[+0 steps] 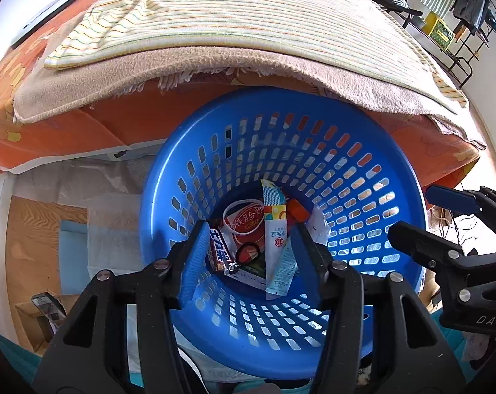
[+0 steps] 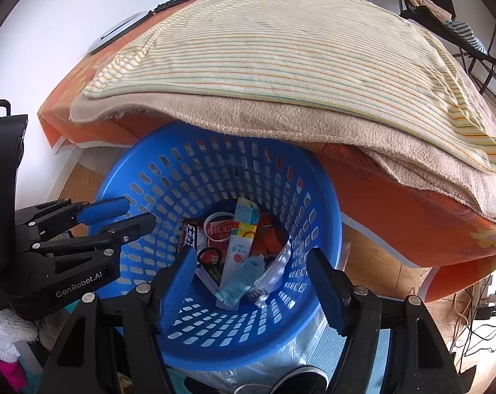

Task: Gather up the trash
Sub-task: 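Carry hair tie and tube over the blue wastebasket and open both tools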

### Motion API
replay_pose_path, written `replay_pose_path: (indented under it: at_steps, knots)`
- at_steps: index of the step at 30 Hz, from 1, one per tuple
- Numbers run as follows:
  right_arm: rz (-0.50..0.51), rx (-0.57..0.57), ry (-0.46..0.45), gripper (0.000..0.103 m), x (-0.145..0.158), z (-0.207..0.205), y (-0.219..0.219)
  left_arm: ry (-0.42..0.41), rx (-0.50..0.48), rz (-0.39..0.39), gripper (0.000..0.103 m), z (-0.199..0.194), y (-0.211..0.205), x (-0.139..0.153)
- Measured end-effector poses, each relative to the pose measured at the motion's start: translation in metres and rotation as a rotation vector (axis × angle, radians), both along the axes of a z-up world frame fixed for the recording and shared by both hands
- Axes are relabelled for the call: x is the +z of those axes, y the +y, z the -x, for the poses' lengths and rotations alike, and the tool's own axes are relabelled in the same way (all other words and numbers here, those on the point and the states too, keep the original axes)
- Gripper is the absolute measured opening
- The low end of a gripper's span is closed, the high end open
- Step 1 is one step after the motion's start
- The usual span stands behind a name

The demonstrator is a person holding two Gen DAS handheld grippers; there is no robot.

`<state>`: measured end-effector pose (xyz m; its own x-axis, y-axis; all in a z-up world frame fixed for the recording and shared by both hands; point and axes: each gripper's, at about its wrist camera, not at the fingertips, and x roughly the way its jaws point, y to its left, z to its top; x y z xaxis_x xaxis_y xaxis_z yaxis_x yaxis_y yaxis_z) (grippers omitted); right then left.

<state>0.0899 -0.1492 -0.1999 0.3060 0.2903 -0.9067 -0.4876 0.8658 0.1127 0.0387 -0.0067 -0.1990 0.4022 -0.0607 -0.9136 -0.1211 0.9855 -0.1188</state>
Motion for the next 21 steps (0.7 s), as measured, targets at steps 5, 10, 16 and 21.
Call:
replay_pose_path:
  at_steps: [5,10,16,21]
  knots:
    - [0.003,-0.008,0.006,0.084,-0.001,-0.001,-0.001,0.014,0.014,-0.003,0.054,0.001,0.005,-0.001]
    - [0.013,-0.017,0.015,0.085,-0.003,-0.002,-0.002,0.013,0.013,-0.014,0.055,0.003,0.006,0.002]
    - [0.005,-0.041,0.001,0.086,0.004,-0.004,-0.006,-0.017,-0.001,-0.032,0.055,0.008,0.005,0.017]
    - [-0.013,-0.057,-0.031,0.087,0.018,-0.002,-0.01,-0.052,-0.009,-0.045,0.055,0.011,0.006,0.035]
